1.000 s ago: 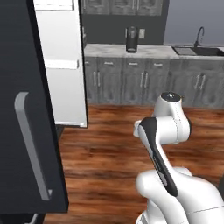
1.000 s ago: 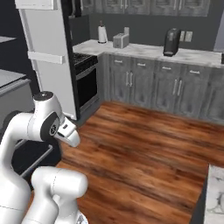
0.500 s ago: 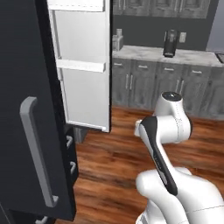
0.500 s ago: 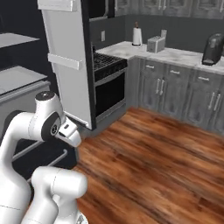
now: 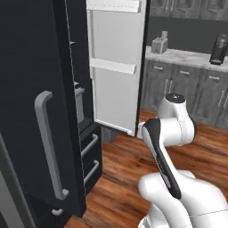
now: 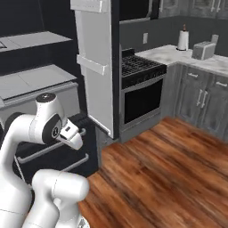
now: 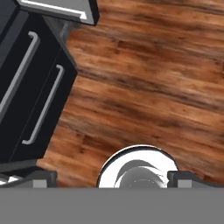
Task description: Gather the cucumber and carrot from the fridge and place them on a tray on the dining counter. Then gather the fishs from the fridge and place them on the other tray.
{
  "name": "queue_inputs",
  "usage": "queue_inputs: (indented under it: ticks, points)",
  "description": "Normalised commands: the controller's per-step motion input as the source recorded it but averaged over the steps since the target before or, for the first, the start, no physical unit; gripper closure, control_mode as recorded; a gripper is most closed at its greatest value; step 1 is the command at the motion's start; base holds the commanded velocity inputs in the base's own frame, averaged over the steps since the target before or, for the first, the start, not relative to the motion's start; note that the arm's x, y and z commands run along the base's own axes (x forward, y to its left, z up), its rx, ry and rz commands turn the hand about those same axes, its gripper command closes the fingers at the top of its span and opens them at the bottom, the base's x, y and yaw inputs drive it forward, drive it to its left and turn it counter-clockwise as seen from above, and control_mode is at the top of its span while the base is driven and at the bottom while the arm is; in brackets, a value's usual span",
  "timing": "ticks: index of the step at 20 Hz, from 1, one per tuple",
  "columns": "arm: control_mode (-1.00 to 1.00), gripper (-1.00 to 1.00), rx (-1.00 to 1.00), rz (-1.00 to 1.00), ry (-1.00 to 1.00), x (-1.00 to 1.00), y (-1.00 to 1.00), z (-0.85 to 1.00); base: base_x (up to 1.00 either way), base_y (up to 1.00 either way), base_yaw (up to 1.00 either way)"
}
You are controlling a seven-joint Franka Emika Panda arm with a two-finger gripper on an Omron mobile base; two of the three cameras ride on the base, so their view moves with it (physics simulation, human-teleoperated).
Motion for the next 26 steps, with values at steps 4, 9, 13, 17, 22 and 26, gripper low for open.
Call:
queue_inputs:
  ticks: [4,9,13,17,22,26]
  points:
    - [1.0,-1.0,0.0,0.0,0.0,0.0,0.0,0.0,0.55,0.0,0.42]
    - [1.0,-1.0,0.0,0.0,0.0,0.0,0.0,0.0,0.56,0.0,0.41]
    - [1.0,-1.0,0.0,0.0,0.0,0.0,0.0,0.0,0.52,0.0,0.4]
    - [1.0,-1.0,0.0,0.0,0.0,0.0,0.0,0.0,0.54,0.0,0.4]
    - [1.0,-1.0,0.0,0.0,0.0,0.0,0.0,0.0,0.43,-0.3,0.34]
    - [1.0,-1.0,0.0,0.0,0.0,0.0,0.0,0.0,0.46,-0.53,0.34]
